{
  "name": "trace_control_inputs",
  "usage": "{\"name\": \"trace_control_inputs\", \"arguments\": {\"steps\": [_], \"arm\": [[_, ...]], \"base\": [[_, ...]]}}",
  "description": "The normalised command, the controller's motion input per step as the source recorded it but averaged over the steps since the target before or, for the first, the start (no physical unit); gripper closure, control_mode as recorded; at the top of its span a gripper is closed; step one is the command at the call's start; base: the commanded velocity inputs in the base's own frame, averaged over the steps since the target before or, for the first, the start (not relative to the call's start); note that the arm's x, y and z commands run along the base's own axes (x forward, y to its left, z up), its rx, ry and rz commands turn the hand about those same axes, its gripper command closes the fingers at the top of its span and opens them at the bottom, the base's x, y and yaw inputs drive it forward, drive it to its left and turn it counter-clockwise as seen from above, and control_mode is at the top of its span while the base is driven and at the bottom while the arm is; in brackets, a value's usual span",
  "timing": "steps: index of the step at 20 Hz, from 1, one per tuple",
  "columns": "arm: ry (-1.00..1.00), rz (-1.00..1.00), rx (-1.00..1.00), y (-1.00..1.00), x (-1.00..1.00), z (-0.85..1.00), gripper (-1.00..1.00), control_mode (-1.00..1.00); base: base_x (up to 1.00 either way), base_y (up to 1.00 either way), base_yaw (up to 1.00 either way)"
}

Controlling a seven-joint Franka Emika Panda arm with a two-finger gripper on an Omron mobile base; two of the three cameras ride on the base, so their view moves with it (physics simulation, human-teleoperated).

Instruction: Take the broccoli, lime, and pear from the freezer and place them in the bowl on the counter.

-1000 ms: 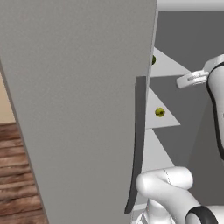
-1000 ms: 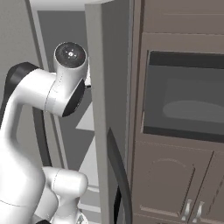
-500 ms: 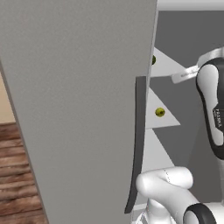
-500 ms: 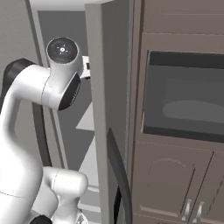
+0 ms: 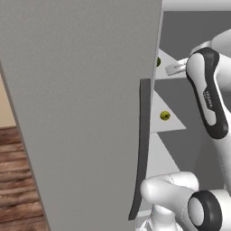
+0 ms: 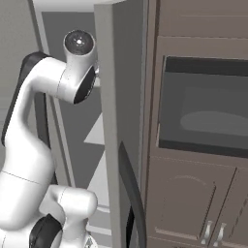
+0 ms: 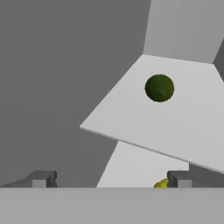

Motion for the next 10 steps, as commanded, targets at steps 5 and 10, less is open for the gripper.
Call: {"name": "trace_control_inputs", "arguments": {"steps": [5,10], "arm": [[0.02,0.04,0.02,0.0,0.69,-0.08,-1.0,-1.0],[0.0,0.05,0.0,-0.02,0.57,-0.23,-1.0,-1.0]], "base": [[0.0,0.0,0.0],[0.0,0.0,0.0]]}}
